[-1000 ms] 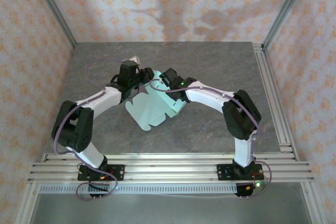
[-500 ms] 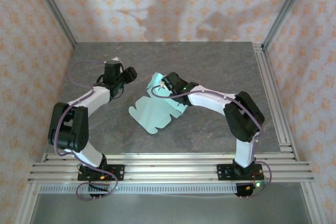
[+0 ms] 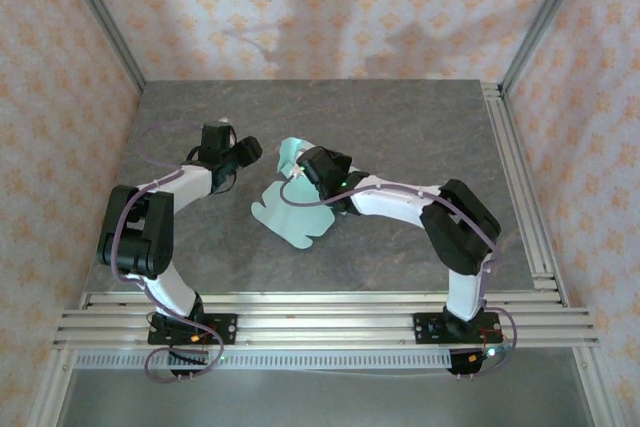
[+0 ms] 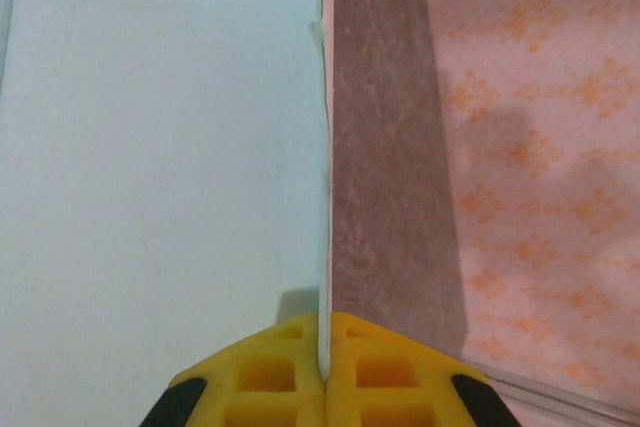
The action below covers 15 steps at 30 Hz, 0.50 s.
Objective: Fold the paper box
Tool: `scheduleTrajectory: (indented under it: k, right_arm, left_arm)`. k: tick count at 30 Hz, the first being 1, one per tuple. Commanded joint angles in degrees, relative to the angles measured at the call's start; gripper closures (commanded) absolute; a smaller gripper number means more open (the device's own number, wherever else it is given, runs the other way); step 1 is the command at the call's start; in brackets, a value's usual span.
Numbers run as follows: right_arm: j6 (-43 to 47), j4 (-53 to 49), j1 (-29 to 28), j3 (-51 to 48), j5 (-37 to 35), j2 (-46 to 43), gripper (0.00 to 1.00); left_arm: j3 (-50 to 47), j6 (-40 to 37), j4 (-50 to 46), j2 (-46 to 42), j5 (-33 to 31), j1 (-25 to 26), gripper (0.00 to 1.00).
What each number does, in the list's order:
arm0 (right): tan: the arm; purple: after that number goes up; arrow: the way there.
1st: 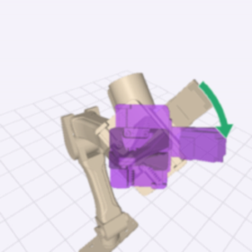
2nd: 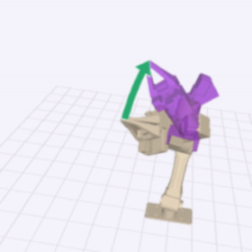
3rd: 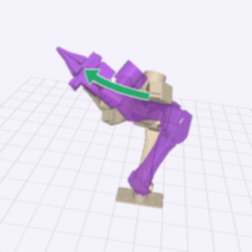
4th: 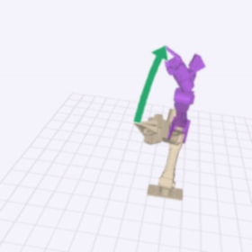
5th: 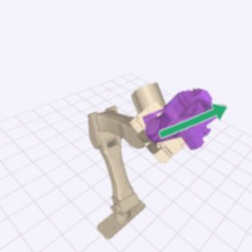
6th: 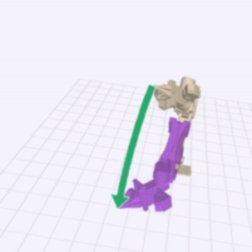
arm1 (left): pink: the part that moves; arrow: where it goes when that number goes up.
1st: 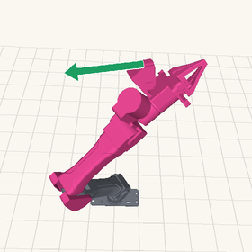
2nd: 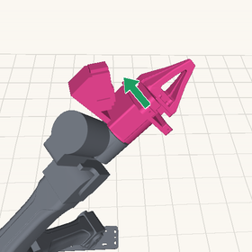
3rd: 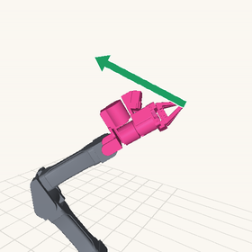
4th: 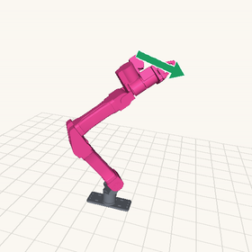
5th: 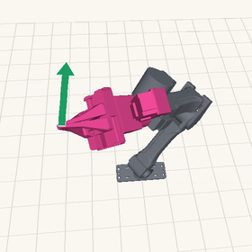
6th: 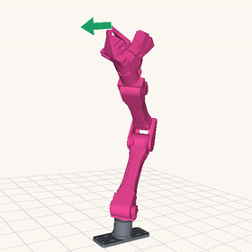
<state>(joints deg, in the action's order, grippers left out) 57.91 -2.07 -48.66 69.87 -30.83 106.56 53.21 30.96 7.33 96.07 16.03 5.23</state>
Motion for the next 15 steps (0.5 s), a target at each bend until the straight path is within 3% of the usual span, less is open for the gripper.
scheduleTrajectory:
  k: [1, 15]
  right_arm:
    - [6.1, 7.1, -1.0, -2.3, -6.0, 0.2, 1.0]
    - [15.8, 23.5, -2.2, -9.4, -8.1, 0.4, 1.0]
  left_arm:
    - [-0.7, -0.7, 1.8, 0.5, 0.4, -0.3, 0.4]
    - [1.5, -4.3, 0.0, 4.3, 3.2, -0.5, 0.41]
